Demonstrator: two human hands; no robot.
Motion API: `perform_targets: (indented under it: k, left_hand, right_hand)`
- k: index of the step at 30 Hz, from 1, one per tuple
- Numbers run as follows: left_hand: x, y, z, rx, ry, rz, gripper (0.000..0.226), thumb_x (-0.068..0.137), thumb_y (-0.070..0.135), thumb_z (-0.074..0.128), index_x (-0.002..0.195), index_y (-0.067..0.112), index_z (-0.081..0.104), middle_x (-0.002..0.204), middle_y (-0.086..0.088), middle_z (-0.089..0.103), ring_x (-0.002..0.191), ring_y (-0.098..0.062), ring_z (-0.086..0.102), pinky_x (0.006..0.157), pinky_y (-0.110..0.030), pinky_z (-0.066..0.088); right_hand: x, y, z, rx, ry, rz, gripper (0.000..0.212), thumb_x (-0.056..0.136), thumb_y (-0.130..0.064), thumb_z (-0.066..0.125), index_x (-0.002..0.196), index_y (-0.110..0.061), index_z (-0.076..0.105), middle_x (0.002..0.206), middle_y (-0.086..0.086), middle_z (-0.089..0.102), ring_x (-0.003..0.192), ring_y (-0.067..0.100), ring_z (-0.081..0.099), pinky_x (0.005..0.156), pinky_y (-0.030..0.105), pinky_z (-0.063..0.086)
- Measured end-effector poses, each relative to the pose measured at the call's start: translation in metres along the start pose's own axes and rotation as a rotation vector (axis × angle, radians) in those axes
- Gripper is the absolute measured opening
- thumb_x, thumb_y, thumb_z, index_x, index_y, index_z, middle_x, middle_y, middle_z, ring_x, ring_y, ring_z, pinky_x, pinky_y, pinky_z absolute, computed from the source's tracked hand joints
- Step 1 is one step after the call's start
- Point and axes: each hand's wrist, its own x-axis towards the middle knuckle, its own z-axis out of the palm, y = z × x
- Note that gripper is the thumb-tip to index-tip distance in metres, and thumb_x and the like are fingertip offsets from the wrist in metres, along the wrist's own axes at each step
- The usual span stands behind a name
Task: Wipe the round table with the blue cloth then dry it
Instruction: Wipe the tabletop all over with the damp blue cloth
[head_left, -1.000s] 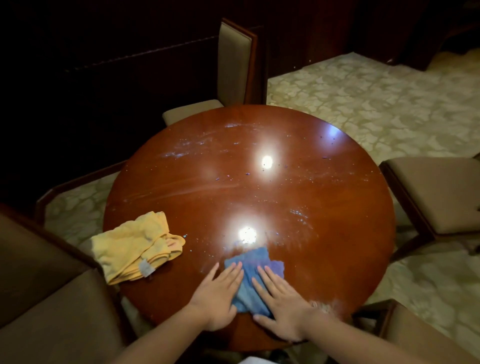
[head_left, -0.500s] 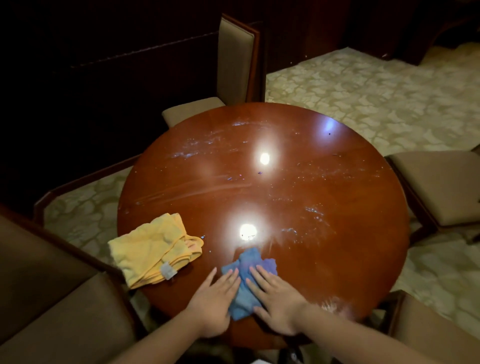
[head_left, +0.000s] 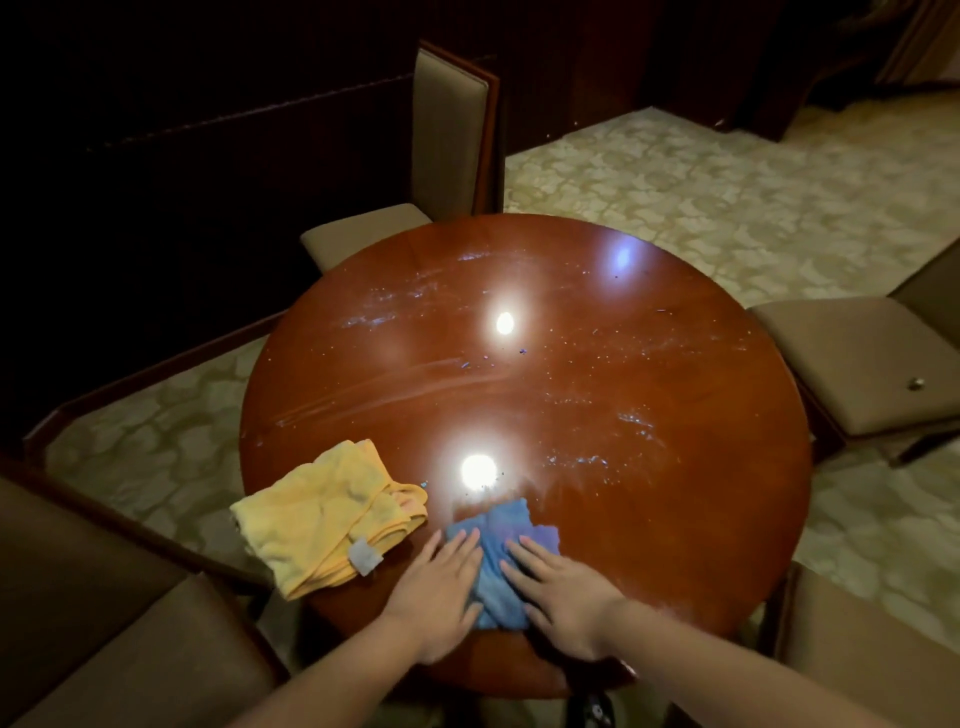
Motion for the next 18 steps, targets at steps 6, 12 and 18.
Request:
perform_targets:
  k: [6,12,18]
  left_hand:
    - [0.033,-0.018,-0.013,0.051,-0.036,-0.116,0.063,0.101,0.032,0.027,0.151,0.002,0.002,0.159,-0.015,-0.004,0.147,-0.027,-0.004,0.119,-0.041,-0.004]
    - [0.006,-0.004,0.011,0.002,-0.039,-0.079,0.065,0.099,0.02,0.034,0.15,-0.001,-0.001,0.158,-0.019,-0.007,0.146,-0.029,-0.007,0.118,-0.038,-0.002]
    - [0.032,-0.028,-0.002,-0.052,-0.041,-0.122,0.071,0.098,0.022,0.039,0.15,0.0,-0.004,0.158,-0.017,-0.012,0.146,-0.03,-0.01,0.12,-0.036,0.0]
  right_hand:
    - [0.044,-0.007,-0.031,0.005,-0.084,-0.116,0.056,0.105,-0.029,0.018,0.151,-0.002,0.0,0.159,0.013,-0.003,0.147,0.024,-0.01,0.111,0.028,-0.018]
    - [0.024,-0.024,-0.007,0.088,-0.041,-0.005,0.085,0.099,-0.035,-0.011,0.116,-0.017,0.07,0.124,0.001,0.065,0.122,0.012,0.055,0.101,0.025,0.041]
    - [0.048,-0.018,-0.038,0.26,-0.096,0.035,0.056,0.105,-0.03,0.019,0.152,-0.007,0.0,0.16,0.009,-0.007,0.147,0.02,-0.01,0.113,0.024,-0.011]
